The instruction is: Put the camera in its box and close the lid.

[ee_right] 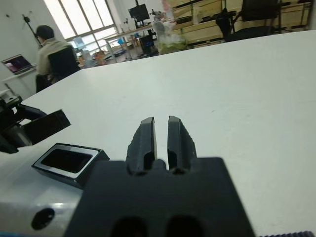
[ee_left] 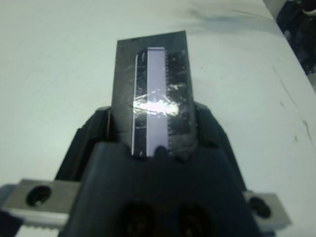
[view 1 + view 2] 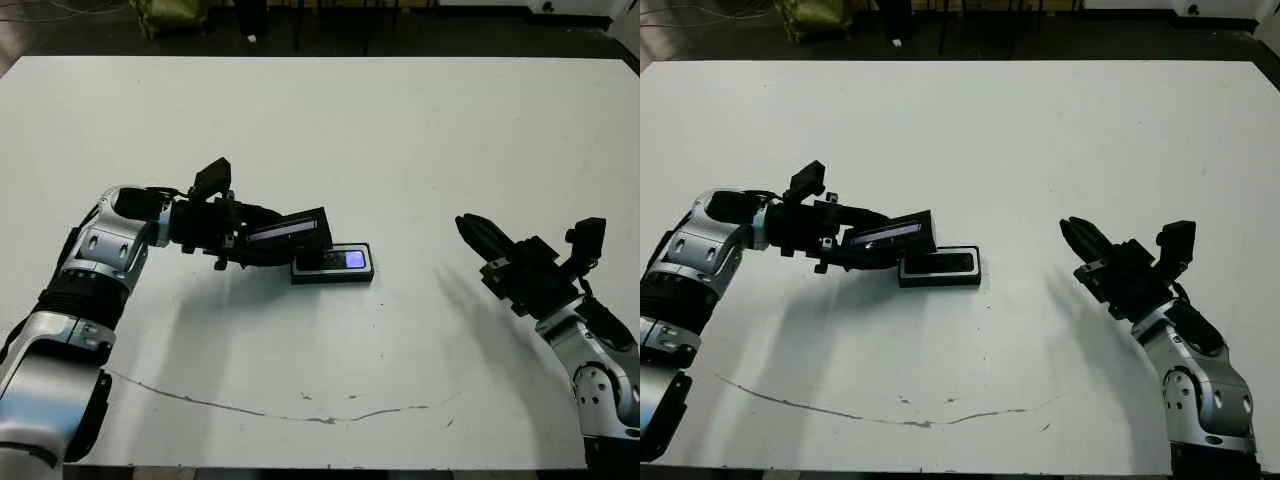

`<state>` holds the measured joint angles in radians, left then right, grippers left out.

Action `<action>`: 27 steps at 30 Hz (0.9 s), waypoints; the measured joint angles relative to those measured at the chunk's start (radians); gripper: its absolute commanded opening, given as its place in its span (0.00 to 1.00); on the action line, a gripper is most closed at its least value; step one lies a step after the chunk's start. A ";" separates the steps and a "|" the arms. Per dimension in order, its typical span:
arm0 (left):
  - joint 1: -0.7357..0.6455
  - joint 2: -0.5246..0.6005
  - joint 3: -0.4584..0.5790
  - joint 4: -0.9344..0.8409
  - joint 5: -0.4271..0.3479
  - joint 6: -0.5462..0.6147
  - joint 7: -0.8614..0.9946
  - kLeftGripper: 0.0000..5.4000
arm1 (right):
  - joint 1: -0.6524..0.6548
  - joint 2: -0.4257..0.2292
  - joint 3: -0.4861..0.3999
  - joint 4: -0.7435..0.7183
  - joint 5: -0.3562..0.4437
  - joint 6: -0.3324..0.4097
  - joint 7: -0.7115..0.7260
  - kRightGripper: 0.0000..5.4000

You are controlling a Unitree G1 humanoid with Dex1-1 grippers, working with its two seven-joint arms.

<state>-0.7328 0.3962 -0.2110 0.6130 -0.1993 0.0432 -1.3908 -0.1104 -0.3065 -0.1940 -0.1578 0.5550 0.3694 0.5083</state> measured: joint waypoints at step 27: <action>0.012 -0.075 -0.021 0.055 0.046 -0.104 0.039 0.44 | 0.006 0.000 -0.001 -0.038 0.000 0.034 -0.022 0.00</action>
<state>-0.7210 0.3208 -0.2323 0.6676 -0.1538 -0.0612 -1.3514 -0.1044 -0.3069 -0.1947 -0.1963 0.5546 0.4029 0.4864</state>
